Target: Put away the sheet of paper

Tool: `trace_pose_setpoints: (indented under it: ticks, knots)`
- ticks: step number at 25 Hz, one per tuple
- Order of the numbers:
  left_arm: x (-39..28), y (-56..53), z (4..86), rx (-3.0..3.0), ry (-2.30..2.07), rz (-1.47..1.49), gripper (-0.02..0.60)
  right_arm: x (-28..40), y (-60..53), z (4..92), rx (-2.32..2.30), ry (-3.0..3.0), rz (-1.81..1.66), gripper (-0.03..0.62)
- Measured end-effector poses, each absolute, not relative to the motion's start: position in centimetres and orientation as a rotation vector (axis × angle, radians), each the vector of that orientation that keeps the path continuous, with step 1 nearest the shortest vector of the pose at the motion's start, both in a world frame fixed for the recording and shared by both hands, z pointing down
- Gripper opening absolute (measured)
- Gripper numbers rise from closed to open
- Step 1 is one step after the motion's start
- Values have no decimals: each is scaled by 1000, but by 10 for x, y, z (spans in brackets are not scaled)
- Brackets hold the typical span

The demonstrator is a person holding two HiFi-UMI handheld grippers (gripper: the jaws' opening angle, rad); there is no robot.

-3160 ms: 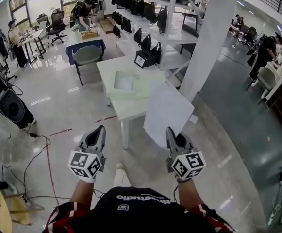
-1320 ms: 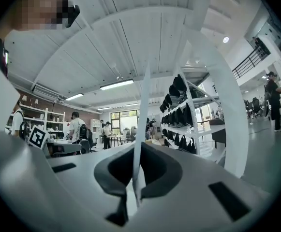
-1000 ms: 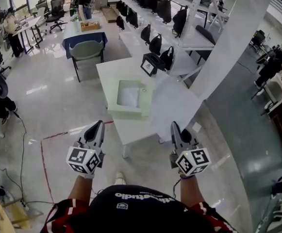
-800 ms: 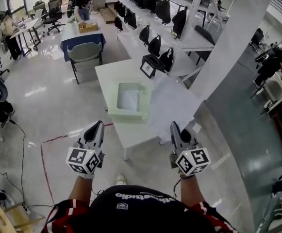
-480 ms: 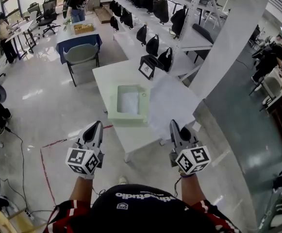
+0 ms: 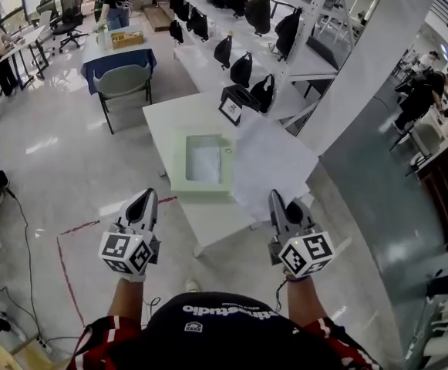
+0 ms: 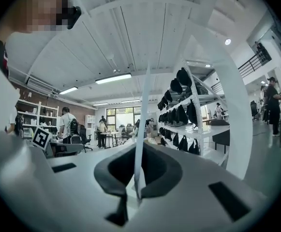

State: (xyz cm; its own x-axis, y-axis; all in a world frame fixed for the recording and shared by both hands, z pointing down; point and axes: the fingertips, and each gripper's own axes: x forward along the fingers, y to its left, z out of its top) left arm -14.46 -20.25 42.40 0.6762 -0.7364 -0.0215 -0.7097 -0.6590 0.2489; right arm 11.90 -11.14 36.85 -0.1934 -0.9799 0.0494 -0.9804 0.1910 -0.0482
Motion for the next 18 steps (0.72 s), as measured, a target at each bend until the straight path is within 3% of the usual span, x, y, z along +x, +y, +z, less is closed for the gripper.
trace_pose_setpoints:
  ticks: [18]
  knots:
    - [-158, -220, 435, 2646, -1176, -192, 5, 108, -135, 378, 1956, -2412, 140, 3]
